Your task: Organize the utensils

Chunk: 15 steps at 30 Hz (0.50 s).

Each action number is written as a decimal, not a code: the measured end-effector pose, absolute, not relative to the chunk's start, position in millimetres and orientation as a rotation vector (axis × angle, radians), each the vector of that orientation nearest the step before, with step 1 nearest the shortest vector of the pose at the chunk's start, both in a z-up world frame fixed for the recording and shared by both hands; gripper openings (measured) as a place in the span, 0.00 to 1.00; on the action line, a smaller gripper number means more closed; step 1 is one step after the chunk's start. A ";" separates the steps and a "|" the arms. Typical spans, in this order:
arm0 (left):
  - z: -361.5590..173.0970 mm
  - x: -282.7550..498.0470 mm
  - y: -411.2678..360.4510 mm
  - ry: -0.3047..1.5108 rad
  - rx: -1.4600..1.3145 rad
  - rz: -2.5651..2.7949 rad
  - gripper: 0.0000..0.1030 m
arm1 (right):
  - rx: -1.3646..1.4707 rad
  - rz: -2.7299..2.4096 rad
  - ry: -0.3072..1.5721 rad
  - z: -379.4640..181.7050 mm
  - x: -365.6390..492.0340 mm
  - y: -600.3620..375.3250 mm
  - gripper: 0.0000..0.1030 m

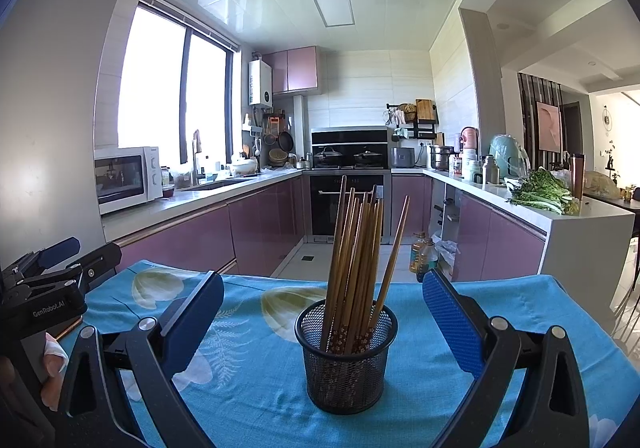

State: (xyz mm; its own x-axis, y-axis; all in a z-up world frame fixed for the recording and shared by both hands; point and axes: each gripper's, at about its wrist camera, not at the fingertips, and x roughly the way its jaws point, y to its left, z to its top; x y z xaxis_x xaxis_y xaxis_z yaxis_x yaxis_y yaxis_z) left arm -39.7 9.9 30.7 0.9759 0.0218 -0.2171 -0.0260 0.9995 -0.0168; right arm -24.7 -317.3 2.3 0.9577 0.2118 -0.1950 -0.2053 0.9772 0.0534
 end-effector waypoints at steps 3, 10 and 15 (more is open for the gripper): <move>30.6 -39.8 9.9 0.219 -0.020 0.024 0.95 | 0.034 0.211 0.201 2.2 -24.9 -317.4 0.94; 30.3 -39.5 9.6 0.220 -0.019 0.025 0.95 | 0.036 0.208 0.201 1.0 -26.6 -318.3 0.94; 29.8 -39.1 9.1 0.221 -0.020 0.023 0.95 | 0.035 0.206 0.202 1.6 -26.8 -318.6 0.94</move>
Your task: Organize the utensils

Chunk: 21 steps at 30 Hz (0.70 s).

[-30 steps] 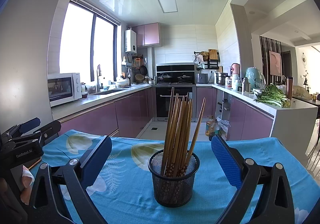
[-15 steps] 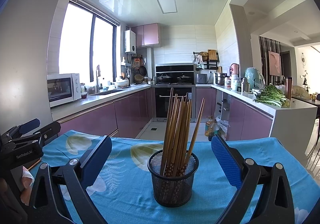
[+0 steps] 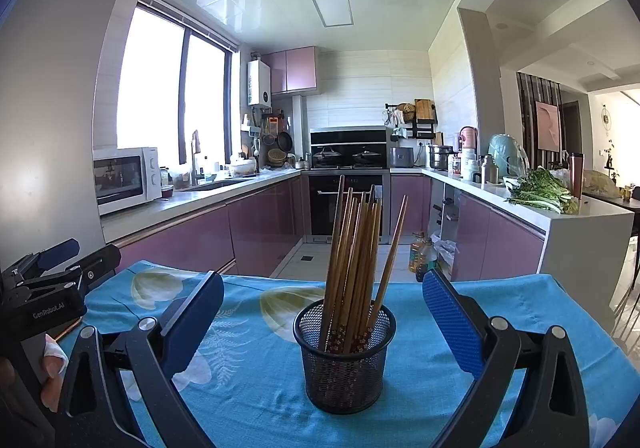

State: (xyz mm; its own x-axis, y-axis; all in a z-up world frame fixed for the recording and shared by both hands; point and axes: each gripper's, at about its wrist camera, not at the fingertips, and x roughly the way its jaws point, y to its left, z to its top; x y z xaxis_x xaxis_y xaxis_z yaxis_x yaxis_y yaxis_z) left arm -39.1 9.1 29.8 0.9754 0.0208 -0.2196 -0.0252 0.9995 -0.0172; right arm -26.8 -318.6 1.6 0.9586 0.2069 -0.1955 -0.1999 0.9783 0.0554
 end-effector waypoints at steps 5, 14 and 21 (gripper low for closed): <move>27.9 -39.2 7.5 0.224 -0.019 0.023 0.95 | 0.035 0.206 0.203 1.7 -26.3 -318.8 0.94; 26.6 -39.3 6.7 0.226 -0.020 0.022 0.95 | 0.037 0.206 0.202 1.6 -26.4 -319.0 0.94; 24.9 -38.9 6.3 0.228 -0.021 0.022 0.95 | 0.037 0.206 0.203 1.5 -26.4 -319.4 0.94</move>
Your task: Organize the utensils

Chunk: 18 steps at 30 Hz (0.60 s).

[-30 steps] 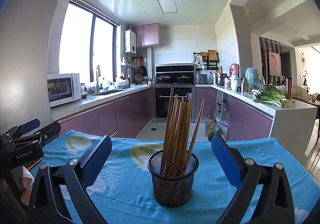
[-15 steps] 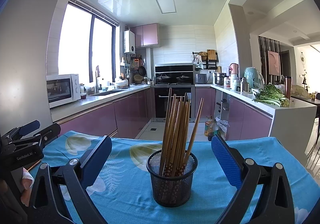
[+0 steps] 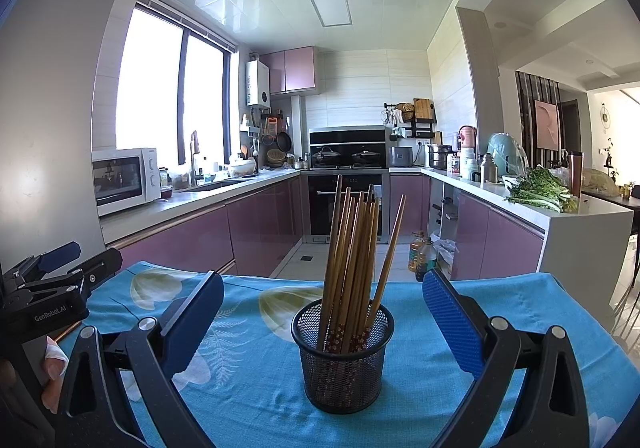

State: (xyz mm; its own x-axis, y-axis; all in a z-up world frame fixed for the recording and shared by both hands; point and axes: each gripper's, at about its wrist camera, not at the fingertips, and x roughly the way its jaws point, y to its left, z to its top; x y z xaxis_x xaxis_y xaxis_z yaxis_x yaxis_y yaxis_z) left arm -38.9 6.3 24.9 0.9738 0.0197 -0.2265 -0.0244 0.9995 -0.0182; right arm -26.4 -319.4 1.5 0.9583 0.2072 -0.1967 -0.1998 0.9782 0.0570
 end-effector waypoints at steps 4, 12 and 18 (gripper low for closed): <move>24.8 -38.8 6.1 0.229 -0.021 0.022 0.95 | 0.039 0.206 0.204 1.4 -26.3 -319.4 0.94; 23.4 -37.8 6.3 0.232 -0.021 0.021 0.95 | 0.039 0.205 0.204 1.4 -26.5 -319.3 0.94; 23.6 -37.8 6.4 0.233 -0.022 0.021 0.95 | 0.039 0.204 0.202 1.6 -26.6 -319.4 0.94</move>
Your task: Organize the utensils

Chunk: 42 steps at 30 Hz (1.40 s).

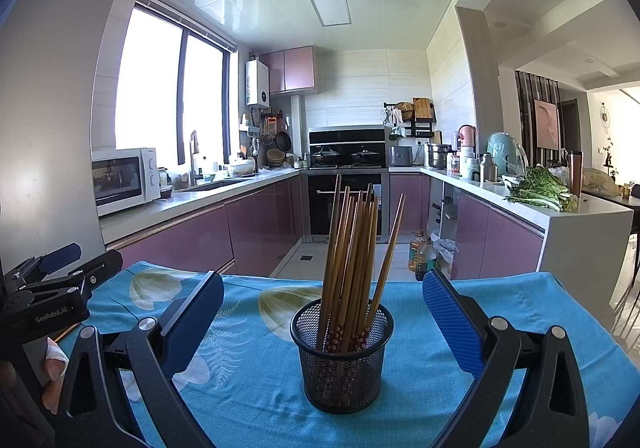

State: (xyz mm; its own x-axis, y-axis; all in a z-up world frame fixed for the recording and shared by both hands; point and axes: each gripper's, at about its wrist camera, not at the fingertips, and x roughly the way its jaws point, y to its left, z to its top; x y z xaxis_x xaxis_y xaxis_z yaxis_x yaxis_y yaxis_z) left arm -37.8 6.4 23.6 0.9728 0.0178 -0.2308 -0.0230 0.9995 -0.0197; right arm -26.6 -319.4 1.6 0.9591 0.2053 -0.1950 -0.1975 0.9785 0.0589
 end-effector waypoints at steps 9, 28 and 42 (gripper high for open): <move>23.2 -37.8 5.6 0.234 -0.021 0.021 0.95 | 0.038 0.201 0.202 0.7 -27.1 -319.4 0.94; 19.4 -35.3 3.8 0.240 -0.023 0.018 0.95 | 0.040 0.203 0.205 1.1 -26.7 -317.9 0.94; 16.9 -34.3 4.5 0.245 -0.030 0.018 0.95 | 0.042 0.200 0.207 0.6 -26.0 -317.7 0.94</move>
